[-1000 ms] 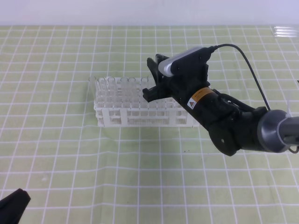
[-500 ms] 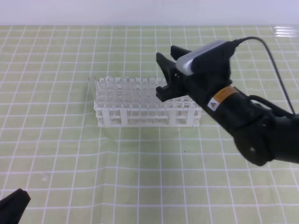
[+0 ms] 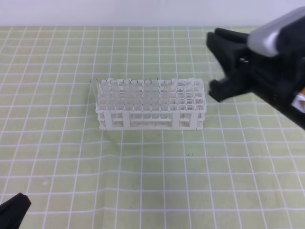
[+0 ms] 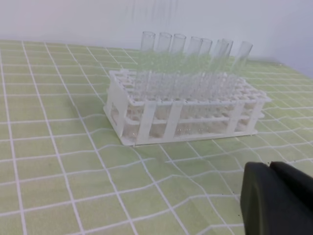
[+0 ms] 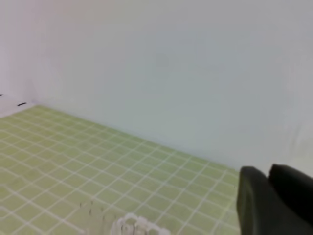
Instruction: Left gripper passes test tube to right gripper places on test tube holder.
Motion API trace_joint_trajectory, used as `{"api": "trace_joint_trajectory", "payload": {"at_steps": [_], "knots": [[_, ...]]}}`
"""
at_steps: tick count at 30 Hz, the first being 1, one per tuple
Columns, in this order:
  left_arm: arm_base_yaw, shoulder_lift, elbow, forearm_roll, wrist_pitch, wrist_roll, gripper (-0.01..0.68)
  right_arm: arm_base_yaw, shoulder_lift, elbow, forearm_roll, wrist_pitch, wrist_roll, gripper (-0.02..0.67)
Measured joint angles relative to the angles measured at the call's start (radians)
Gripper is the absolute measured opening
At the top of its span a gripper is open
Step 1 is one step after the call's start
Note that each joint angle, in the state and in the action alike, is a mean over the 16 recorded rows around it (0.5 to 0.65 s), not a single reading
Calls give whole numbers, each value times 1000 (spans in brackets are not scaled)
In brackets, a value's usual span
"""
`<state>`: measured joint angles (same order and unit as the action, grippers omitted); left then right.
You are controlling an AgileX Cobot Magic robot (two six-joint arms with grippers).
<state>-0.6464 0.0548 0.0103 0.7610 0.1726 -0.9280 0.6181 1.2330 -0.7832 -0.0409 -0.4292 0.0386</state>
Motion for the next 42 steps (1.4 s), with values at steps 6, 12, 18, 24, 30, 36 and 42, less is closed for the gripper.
{"api": "trace_joint_trajectory", "payload": {"at_steps": [6, 12, 18, 24, 30, 36, 42], "knots": [[0, 1, 3, 1, 1, 0, -2, 0, -224, 94, 6, 168, 6, 13], [0, 2, 6, 1, 2, 0, -2, 0, -424, 213, 21, 320, 25, -12], [0, 2, 8, 1, 2, 0, -2, 0, -550, 308, 36, 462, 45, -13], [0, 2, 8, 1, 2, 1, -2, 0, -592, 358, 47, 527, 53, -13], [0, 1, 2, 0, 3, 0, -2, -8, -600, 377, 33, 529, 52, -13], [0, 0, 1, 0, 6, 0, -2, -80, -650, 415, 10, 516, 52, -14], [0, 1, 3, 1, 10, 0, -2, -220, -783, 512, 10, 499, 54, -14]]}}
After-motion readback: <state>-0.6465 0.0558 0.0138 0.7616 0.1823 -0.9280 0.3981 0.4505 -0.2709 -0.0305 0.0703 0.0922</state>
